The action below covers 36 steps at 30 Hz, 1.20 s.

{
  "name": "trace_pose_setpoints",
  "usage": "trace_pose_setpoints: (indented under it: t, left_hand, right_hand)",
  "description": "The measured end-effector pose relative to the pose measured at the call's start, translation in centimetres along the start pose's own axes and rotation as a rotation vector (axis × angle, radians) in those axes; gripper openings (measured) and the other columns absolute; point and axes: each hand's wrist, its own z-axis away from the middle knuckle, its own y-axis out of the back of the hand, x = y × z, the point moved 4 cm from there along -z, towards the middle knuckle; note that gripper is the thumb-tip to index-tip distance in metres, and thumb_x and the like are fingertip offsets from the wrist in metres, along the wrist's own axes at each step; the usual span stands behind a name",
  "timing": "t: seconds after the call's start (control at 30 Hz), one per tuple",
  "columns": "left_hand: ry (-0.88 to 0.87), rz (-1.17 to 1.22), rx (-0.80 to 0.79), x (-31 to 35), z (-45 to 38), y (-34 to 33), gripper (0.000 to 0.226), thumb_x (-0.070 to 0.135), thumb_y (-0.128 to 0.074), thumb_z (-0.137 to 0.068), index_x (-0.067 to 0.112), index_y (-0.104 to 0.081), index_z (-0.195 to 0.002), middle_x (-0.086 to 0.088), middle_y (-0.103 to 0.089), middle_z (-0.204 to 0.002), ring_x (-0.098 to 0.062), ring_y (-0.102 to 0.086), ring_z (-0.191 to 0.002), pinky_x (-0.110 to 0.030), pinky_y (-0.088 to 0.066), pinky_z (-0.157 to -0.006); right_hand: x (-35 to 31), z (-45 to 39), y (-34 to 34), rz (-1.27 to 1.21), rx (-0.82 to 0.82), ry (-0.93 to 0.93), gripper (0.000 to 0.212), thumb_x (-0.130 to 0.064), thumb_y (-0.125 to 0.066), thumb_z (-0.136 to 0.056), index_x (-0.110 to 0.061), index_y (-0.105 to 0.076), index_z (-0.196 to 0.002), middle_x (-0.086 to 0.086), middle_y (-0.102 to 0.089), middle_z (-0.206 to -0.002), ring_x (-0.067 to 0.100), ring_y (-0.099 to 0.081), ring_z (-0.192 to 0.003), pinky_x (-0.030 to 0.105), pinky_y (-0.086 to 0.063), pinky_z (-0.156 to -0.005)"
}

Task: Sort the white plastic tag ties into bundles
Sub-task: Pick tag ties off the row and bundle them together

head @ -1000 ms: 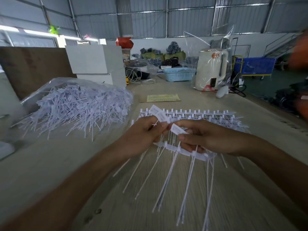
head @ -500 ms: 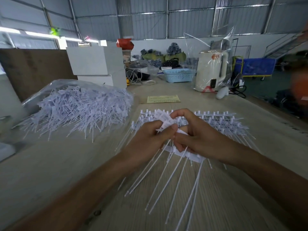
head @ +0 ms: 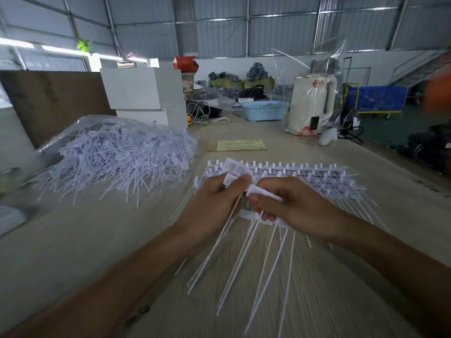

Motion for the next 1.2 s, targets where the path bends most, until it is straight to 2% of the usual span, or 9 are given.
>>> trace_pose_setpoints:
  t: [0.1, 0.2, 0.33, 0.5, 0.63, 0.77, 0.93, 1.07, 1.2]
  left_hand:
    - [-0.022, -0.067, 0.029, -0.1, -0.2, 0.1, 0.043, 0.034, -0.051, -0.103, 0.030, -0.065, -0.062, 0.014, -0.054, -0.050, 0.002, -0.049, -0.044, -0.015, -0.036, -0.049]
    - [0.019, -0.085, 0.011, -0.4, -0.1, 0.0, 0.046, 0.034, -0.050, -0.103, 0.031, -0.063, -0.058, 0.015, -0.052, -0.047, 0.003, -0.046, -0.041, -0.011, -0.034, -0.046]
    - [0.155, -0.065, 0.002, -1.2, -0.4, 0.1, 0.046, 0.038, -0.055, -0.098, 0.022, -0.055, -0.054, 0.011, -0.044, -0.044, -0.003, -0.039, -0.037, -0.023, -0.029, -0.048]
    - [0.284, 0.017, -0.055, -1.6, -0.7, 0.2, 0.050, 0.040, -0.058, -0.096, 0.021, -0.055, -0.051, 0.006, -0.038, -0.041, -0.008, -0.032, -0.031, -0.013, -0.024, -0.035]
    - [0.162, 0.014, -0.188, -1.0, -0.7, 0.3, 0.033, 0.050, -0.060, -0.095, 0.028, -0.069, -0.073, 0.010, -0.045, -0.048, -0.006, -0.036, -0.038, -0.017, -0.027, -0.038]
    - [-0.010, -0.092, -0.279, -0.5, -1.0, 0.6, 0.010, 0.022, -0.061, -0.099, 0.016, -0.069, -0.098, 0.011, -0.056, -0.054, -0.001, -0.045, -0.043, -0.011, -0.034, -0.043]
    - [-0.125, -0.166, -0.318, -0.3, -1.2, 0.8, 0.018, 0.011, -0.052, -0.103, 0.005, -0.068, -0.098, -0.005, -0.066, -0.061, -0.005, -0.057, -0.048, -0.010, -0.038, -0.052]
    - [-0.141, -0.345, -0.330, -1.1, -1.4, 0.9, 0.022, 0.014, -0.049, -0.104, 0.008, -0.065, -0.090, 0.014, -0.053, -0.052, -0.001, -0.044, -0.046, -0.018, -0.035, -0.054]
    - [-0.152, -0.463, -0.352, -0.7, -1.5, 1.2, 0.022, 0.017, -0.052, -0.103, 0.017, -0.064, -0.085, 0.016, -0.051, -0.056, -0.002, -0.044, -0.052, -0.026, -0.035, -0.058]
  right_hand:
    - [0.1, -0.1, -0.2, 0.045, 0.062, 0.038, 0.029, -0.018, -0.062, -0.098, -0.026, -0.066, -0.070, 0.003, -0.063, -0.066, 0.017, -0.058, -0.059, 0.031, -0.045, -0.061]
    - [0.4, 0.0, -0.5, 0.146, 0.103, 0.080, 0.026, -0.018, -0.064, -0.097, -0.012, -0.068, -0.072, 0.009, -0.059, -0.063, 0.024, -0.054, -0.057, 0.031, -0.039, -0.056]
    - [0.5, 0.2, -0.4, 0.307, 0.129, 0.172, 0.033, -0.017, -0.062, -0.099, -0.011, -0.058, -0.067, -0.003, -0.049, -0.056, 0.012, -0.045, -0.048, 0.029, -0.034, -0.051]
    - [0.5, 0.2, -0.6, 0.427, 0.130, 0.237, 0.028, -0.016, -0.060, -0.100, -0.019, -0.054, -0.073, -0.007, -0.049, -0.061, 0.009, -0.045, -0.052, 0.030, -0.035, -0.053]
    - [1.8, -0.2, -0.3, 0.231, 0.128, 0.070, 0.033, -0.026, -0.056, -0.100, 0.001, -0.066, -0.083, 0.014, -0.062, -0.069, 0.024, -0.058, -0.061, 0.039, -0.045, -0.060]
    - [2.1, -0.2, 0.2, 0.068, 0.030, 0.042, 0.031, -0.024, -0.056, -0.100, 0.000, -0.068, -0.085, 0.019, -0.061, -0.073, 0.033, -0.060, -0.068, 0.042, -0.046, -0.064]
    - [2.1, -0.1, 0.3, 0.012, -0.053, 0.055, 0.025, -0.017, -0.055, -0.100, -0.002, -0.072, -0.091, 0.008, -0.054, -0.059, 0.015, -0.050, -0.055, 0.028, -0.039, -0.058]
    - [2.9, -0.1, 0.3, 0.071, -0.106, 0.008, 0.033, -0.022, -0.056, -0.100, 0.006, -0.069, -0.089, 0.004, -0.044, -0.059, 0.012, -0.041, -0.053, 0.023, -0.032, -0.055]
    - [2.5, 0.1, 0.3, 0.102, -0.163, 0.011, 0.023, -0.020, -0.059, -0.100, -0.006, -0.074, -0.092, 0.005, -0.047, -0.060, 0.007, -0.040, -0.054, 0.020, -0.031, -0.055]
